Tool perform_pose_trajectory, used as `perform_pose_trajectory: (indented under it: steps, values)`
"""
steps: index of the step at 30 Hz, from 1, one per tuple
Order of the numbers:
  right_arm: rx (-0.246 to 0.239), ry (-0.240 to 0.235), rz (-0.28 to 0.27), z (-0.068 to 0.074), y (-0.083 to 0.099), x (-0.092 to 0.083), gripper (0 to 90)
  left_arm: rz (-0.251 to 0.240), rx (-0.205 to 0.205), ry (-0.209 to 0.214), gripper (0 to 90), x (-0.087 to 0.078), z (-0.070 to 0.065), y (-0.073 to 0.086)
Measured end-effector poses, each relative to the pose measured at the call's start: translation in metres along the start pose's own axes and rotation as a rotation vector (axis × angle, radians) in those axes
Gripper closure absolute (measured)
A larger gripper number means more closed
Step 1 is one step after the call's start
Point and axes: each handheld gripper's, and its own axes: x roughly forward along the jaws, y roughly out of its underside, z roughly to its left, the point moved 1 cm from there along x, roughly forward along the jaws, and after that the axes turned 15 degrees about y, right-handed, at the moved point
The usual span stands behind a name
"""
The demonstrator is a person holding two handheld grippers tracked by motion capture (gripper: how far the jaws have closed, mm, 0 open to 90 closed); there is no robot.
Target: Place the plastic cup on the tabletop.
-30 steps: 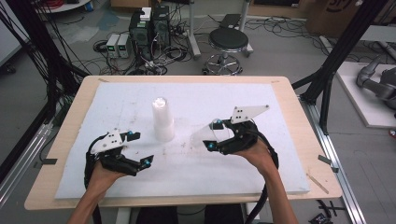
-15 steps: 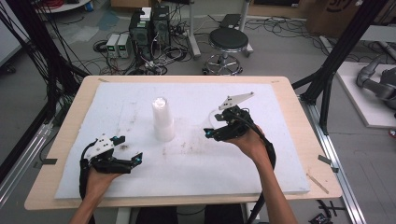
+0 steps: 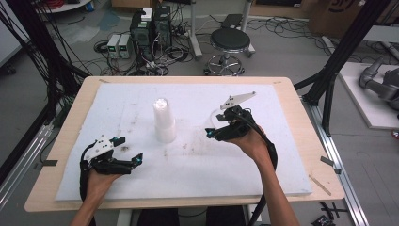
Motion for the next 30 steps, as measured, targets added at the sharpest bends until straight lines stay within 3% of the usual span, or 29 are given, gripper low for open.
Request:
perform_pose_trajectory:
  steps: [7, 17, 21, 30]
  values:
    - [0.002, 0.011, 0.017, -0.002, 0.0, 0.004, 32.6, -0.008, -0.004, -0.004, 1.8, -0.001, 0.001, 0.002]
    - [-0.015, 0.078, 0.09, 0.0, 0.001, 0.023, 32.6, -0.029, -0.01, -0.004, 1.8, -0.001, 0.003, 0.005]
    - [-0.024, 0.11, 0.152, 0.001, 0.001, 0.04, 32.6, -0.029, -0.014, 0.003, 1.8, -0.001, 0.003, 0.005]
    - [-0.028, 0.134, 0.211, 0.002, 0.007, 0.067, 32.5, -0.022, -0.013, 0.01, 1.8, -0.001, 0.003, 0.005]
